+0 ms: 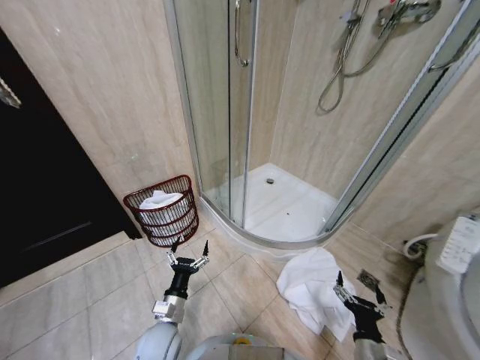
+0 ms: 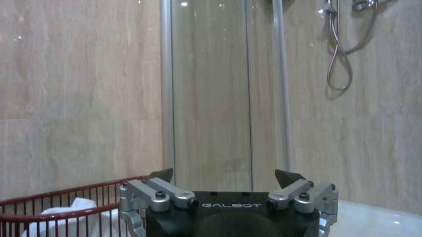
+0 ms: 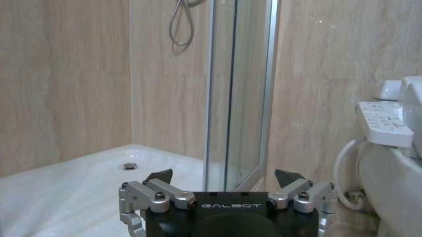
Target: Discard the used towel into the hamper.
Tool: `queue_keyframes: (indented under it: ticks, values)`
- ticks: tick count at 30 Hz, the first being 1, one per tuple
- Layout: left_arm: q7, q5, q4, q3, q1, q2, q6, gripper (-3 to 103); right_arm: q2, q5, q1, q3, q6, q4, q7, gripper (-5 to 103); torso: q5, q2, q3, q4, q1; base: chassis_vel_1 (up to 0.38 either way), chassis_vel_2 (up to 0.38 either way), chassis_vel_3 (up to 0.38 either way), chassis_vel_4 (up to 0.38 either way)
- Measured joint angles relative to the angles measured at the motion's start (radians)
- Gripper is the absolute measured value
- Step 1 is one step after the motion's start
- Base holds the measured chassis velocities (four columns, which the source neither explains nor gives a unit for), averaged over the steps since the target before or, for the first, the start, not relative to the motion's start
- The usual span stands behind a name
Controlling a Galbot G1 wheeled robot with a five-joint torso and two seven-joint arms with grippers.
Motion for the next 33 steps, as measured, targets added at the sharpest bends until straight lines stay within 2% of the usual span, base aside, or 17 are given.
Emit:
queue_keyframes:
  ticks: [6, 9, 10, 12, 15, 18, 21, 27, 33]
  values:
    - [-0.018, 0.001, 0.0, -0.001, 0.0, -0.002, 0.002, 100, -0.001, -0.002, 0.005, 0.0, -0.001, 0.0, -0.003, 100, 0.0, -0.022, -0.015, 0.0, -0.007, 0.0, 0.0, 0.0, 0.0]
    - [-0.047, 0.003, 0.0, -0.007, -0.004, -0.005, 0.024, 100, -0.003, 0.006, 0.005, 0.014, 0.008, 0.002, -0.065, 100, 0.0, -0.039, -0.027, 0.0, -0.013, 0.0, 0.0, 0.0, 0.0]
    - [-0.047, 0.003, 0.0, -0.007, -0.004, -0.005, 0.024, 100, -0.003, 0.006, 0.005, 0.014, 0.008, 0.002, -0.065, 100, 0.0, -0.039, -0.027, 0.0, -0.013, 0.0, 0.0, 0.0, 0.0]
    - [-0.039, -0.018, -0.002, -0.022, -0.011, 0.004, 0.048, 100, -0.02, 0.021, -0.013, 0.024, 0.024, 0.022, -0.152, 100, 0.0, -0.053, -0.036, 0.0, -0.017, 0.0, 0.0, 0.0, 0.0]
    - [-0.026, -0.037, -0.004, -0.038, -0.019, 0.013, 0.062, 100, -0.047, 0.028, -0.037, 0.011, 0.038, 0.043, -0.181, 100, -0.0001, -0.063, -0.043, 0.0, -0.02, 0.0, 0.0, 0.0, 0.0]
    - [-0.014, -0.051, -0.006, -0.053, -0.024, 0.018, 0.074, 100, -0.073, 0.029, -0.062, -0.015, 0.046, 0.067, -0.174, 100, 0.0, -0.074, -0.051, 0.0, -0.023, 0.0, 0.0, 0.0, 0.0]
    - [-0.009, -0.084, -0.009, -0.062, -0.03, 0.029, 0.094, 100, -0.1, 0.019, -0.076, -0.056, 0.044, 0.093, -0.131, 100, -0.0002, -0.091, -0.064, 0.0, -0.025, 0.0, 0.0, 0.0, 0.0]
    - [-0.008, -0.093, -0.009, -0.059, -0.035, 0.027, 0.115, 100, -0.104, -0.003, -0.054, -0.079, 0.015, 0.095, -0.084, 100, 0.0, -0.11, -0.082, 0.0, -0.025, 0.0, 0.0, 0.0, 0.0]
    - [-0.008, -0.09, -0.009, -0.052, -0.032, 0.018, 0.125, 100, -0.095, -0.005, -0.04, -0.081, -0.006, 0.093, -0.062, 100, 0.0, -0.113, -0.085, 0.0, -0.025, 0.0, 0.0, 0.0, 0.0]
